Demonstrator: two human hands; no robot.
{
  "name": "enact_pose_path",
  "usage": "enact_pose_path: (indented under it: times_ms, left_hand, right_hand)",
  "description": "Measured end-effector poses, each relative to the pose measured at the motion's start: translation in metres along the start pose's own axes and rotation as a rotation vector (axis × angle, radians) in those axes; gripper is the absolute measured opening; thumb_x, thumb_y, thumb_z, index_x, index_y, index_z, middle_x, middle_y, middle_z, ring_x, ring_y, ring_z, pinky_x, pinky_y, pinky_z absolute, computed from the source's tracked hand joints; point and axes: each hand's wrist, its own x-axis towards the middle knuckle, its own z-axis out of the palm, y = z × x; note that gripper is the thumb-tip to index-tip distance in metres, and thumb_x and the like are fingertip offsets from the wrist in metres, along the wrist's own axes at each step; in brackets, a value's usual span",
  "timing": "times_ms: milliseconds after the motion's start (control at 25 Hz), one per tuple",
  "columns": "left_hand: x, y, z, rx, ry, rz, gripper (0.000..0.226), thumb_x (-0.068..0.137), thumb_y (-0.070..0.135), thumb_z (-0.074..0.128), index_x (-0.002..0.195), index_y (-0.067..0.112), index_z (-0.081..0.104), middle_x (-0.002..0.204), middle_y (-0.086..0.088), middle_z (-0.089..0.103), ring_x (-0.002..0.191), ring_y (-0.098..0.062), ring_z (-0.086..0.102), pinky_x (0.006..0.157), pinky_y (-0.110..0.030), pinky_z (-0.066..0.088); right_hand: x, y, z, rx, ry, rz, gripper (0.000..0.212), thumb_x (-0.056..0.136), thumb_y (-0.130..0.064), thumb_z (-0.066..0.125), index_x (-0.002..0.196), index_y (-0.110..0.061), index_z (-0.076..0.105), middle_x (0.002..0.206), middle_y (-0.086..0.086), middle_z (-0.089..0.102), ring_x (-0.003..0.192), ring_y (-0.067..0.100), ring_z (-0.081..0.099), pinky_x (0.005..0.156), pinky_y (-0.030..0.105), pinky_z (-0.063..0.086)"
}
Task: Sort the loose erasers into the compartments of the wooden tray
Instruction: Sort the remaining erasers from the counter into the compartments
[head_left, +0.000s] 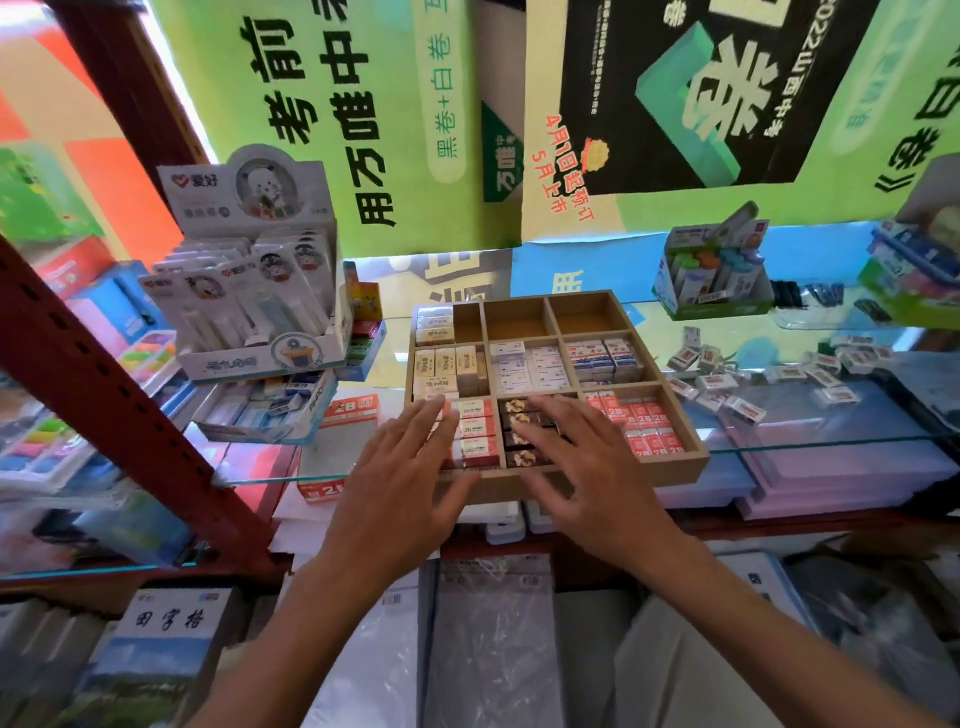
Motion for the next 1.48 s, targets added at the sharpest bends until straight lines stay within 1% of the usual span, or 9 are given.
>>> enact_pose_path:
  times_ms: [240,400,560,720,800,920,1000,1280,1480]
  left_hand:
    - [0.039,0.036,0.020,-0.070,-0.138,-0.129,0.083,0.087,0.069,-0.007,0.157,0.024,-0.004,0.165,0.004,-0.008,0.150,-0.010,-0.015,0.122,-0.037,-0.011]
    - [0.056,0.026,0.038,0.009,-0.254,-0.224,0.093,0.080,0.074,-0.013,0.158,0.025,-0.002,0.166,0.002,-0.008,0.152,-0.016,-0.010,0.124,-0.044,-0.001]
    - [0.053,0.024,0.036,0.254,-0.326,-0.090,0.098,0.073,0.062,-0.020,0.158,0.026,0.012,0.166,-0.009,-0.007,0.152,-0.029,-0.008,0.122,-0.053,0.001]
    - [0.066,0.060,0.034,0.079,-0.131,-0.104,0.106,0.081,0.075,-0.019,0.156,0.013,0.023,0.164,-0.009,0.015,0.152,-0.024,0.005,0.122,-0.044,-0.004]
    - [0.082,0.098,0.042,-0.057,-0.068,-0.062,0.090,0.090,0.072,0.008,0.150,0.012,0.038,0.157,-0.008,0.035,0.148,-0.025,0.025,0.121,-0.043,0.007]
    - [0.112,0.151,0.055,-0.130,-0.030,0.063,0.052,0.090,0.050,0.040,0.128,0.020,0.059,0.126,-0.002,0.063,0.119,-0.024,0.054,0.105,-0.044,0.037]
    - [0.131,0.172,0.064,-0.106,-0.065,0.121,0.042,0.089,0.046,0.042,0.118,0.025,0.063,0.118,0.003,0.066,0.110,-0.020,0.055,0.096,-0.039,0.040]
    - [0.164,0.195,0.076,-0.017,-0.242,0.195,0.025,0.086,0.046,0.056,0.099,0.027,0.064,0.109,0.010,0.063,0.114,-0.015,0.038,0.096,-0.036,0.033]
    - [0.185,0.214,0.083,-0.008,-0.167,0.148,0.038,0.090,0.047,0.054,0.125,0.031,0.054,0.127,0.009,0.060,0.121,-0.019,0.040,0.100,-0.040,0.029]
  right_hand:
    - [-0.017,0.046,-0.033,0.158,0.414,0.581,0.039,0.085,-0.013,0.065,0.121,-0.020,0.053,0.123,0.000,0.049,0.114,0.018,0.045,0.095,0.040,0.042]
    - [-0.028,0.070,-0.048,0.368,0.140,0.966,0.021,0.094,-0.038,0.058,0.109,-0.023,0.056,0.098,-0.002,0.061,0.092,0.017,0.058,0.069,0.032,0.042]
    - [-0.034,0.078,-0.044,0.416,0.145,0.880,0.015,0.094,-0.032,0.055,0.084,-0.023,0.061,0.086,-0.003,0.063,0.081,0.013,0.058,0.060,0.026,0.038]
    - [-0.043,0.088,-0.034,0.466,0.123,0.804,0.029,0.098,-0.047,0.046,0.099,-0.025,0.064,0.097,-0.008,0.059,0.090,0.009,0.057,0.080,0.035,0.050]
    - [-0.049,0.101,-0.036,0.469,0.089,0.738,0.037,0.100,-0.051,0.042,0.103,-0.023,0.068,0.100,-0.008,0.063,0.094,0.008,0.056,0.084,0.035,0.049]
    - [-0.057,0.133,-0.048,0.321,0.374,0.611,0.019,0.099,-0.029,0.052,0.096,-0.017,0.067,0.091,-0.005,0.062,0.086,0.008,0.053,0.077,0.035,0.048]
    - [-0.060,0.164,-0.058,0.265,0.460,0.612,0.018,0.091,-0.019,0.063,0.109,-0.017,0.062,0.098,-0.007,0.058,0.089,0.008,0.051,0.077,0.030,0.047]
    - [-0.046,0.225,-0.063,0.276,0.082,0.580,0.043,0.085,-0.026,0.070,0.124,-0.023,0.051,0.099,-0.007,0.055,0.080,0.007,0.047,0.067,0.023,0.035]
    - [-0.042,0.236,-0.064,0.373,0.168,0.617,0.053,0.078,-0.017,0.073,0.121,-0.029,0.046,0.100,-0.013,0.053,0.078,0.003,0.050,0.063,0.018,0.037]
